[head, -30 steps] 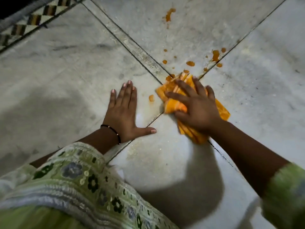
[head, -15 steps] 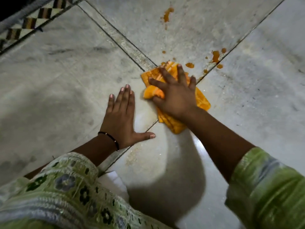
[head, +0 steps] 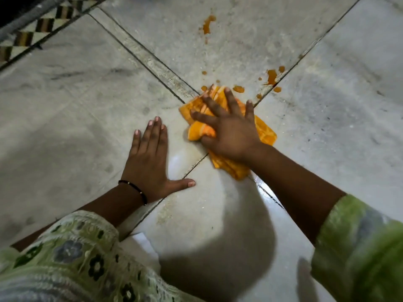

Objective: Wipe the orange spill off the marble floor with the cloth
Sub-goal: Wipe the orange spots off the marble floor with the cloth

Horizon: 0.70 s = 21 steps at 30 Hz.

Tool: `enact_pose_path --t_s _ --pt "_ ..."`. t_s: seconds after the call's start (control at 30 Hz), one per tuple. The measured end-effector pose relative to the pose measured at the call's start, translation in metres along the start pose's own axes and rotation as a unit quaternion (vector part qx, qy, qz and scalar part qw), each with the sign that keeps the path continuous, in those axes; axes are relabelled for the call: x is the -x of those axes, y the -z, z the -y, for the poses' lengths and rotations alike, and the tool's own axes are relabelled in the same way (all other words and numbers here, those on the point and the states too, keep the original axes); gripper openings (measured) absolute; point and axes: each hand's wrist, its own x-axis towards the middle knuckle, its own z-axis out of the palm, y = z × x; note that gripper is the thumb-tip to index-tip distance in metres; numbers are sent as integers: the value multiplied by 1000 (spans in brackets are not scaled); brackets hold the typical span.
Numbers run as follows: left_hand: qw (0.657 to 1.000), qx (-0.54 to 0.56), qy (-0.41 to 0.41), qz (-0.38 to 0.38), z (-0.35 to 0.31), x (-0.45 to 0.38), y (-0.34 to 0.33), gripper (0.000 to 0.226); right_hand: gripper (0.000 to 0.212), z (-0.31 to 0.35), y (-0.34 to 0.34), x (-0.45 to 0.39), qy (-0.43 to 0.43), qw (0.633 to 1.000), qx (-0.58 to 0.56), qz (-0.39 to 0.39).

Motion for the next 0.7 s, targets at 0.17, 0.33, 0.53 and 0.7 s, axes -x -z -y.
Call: enact_pose_path --t_s 0.17,0.33,0.53,0.7 --pt "1000 3 3 2 1 1 1 135 71 -45 -5 65 5 999 29 -18" --pt "1000 -5 5 8 -1 1 1 136 67 -30 1 -10 -139 989 -12 -44" --pt "999 17 32 -14 0 6 0 138 67 6 -17 24 91 994 46 -33" --pt "999 28 32 -7 1 10 1 134 72 -68 -4 48 -27 998 43 -36"
